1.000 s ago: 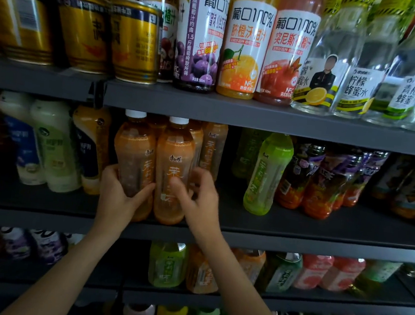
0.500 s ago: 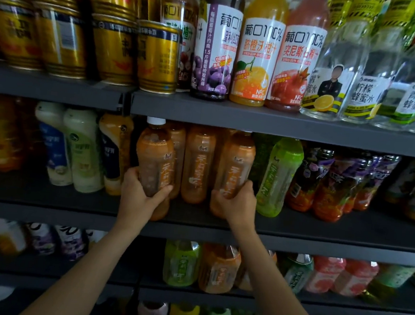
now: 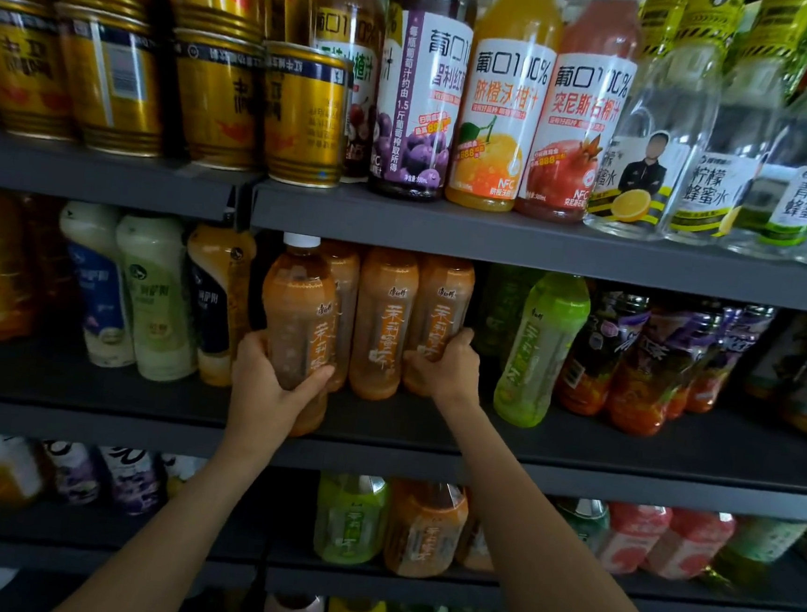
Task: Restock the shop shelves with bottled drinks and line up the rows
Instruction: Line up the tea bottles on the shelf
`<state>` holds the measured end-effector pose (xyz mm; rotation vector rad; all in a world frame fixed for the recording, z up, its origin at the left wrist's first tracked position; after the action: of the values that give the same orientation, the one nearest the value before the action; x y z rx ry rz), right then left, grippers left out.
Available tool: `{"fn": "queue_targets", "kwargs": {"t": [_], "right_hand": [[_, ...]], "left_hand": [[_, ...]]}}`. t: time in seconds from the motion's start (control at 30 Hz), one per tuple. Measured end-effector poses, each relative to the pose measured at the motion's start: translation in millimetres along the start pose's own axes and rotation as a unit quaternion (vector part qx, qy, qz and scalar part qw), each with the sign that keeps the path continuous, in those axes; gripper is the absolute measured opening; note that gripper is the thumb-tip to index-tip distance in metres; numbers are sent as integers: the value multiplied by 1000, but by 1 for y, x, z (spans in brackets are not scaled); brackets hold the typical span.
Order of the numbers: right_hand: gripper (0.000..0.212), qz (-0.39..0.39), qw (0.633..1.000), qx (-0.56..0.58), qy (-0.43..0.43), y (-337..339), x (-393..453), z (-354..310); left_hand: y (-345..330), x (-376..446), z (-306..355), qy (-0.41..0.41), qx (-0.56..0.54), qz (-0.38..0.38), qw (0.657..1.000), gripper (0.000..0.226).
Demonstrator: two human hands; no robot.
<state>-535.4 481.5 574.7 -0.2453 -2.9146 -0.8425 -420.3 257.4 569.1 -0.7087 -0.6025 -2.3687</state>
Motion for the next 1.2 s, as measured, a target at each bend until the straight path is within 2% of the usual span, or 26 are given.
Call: {"fn": "queue_targets", "kwargs": {"t": [0.27,0.37,0.43,0.53,0.67,0.87,0.93,1.0,1.03,1.1,1.17,1.2], "right_hand": [[65,-41,999,0,-29,-5,16,-1],[62,45,998,-32,14,9,8,-2],[55,67,996,-44,30,11,6,-4],[50,32,998,-52,28,0,17,-9],[46,36,998,-46,19,-5,24,-14],[51,23,998,-53,2,-3,24,-11],[52,74,997,-15,29,11,9,-14],[41,122,987,30,104,21,-17,-23],[38,107,984,47,134,17,-28,-28],[47,16,987,52,152,-9,-35,-33],[58,-61,990,42,121,-33,-30,-33],[58,-69,992,42,100,-39,-28,-31]], "left_hand": [[0,0,-2,11,0,2,1000,67],[1,-1,-2,15,0,1,1000,69],[0,-2,-2,16,6,0,1000,69],[-1,-1,-2,20,7,-2,1000,70],[0,-1,-2,22,4,-1,1000,70],[-1,-1,-1,19,-3,-9,1000,71],[-1,-1,-1,18,-3,-13,1000,71],[-1,-2,-1,21,-4,-14,1000,68],[-1,-2,-1,21,-2,-14,1000,67],[-1,-2,0,20,6,-13,1000,69],[-1,-2,0,20,10,-14,1000,71],[-1,-2,0,23,8,-15,1000,72]]}}
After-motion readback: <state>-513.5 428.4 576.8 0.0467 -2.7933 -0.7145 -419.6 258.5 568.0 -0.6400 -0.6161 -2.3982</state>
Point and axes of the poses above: each hand's wrist, its own x-axis towards the middle knuckle, its own y-axis out of the back of the hand, z = x × y, the point moved 9 cm from there along x, towards the middle knuckle, and after that the axes turned 8 degrees about -y, right-handed, at the moved point
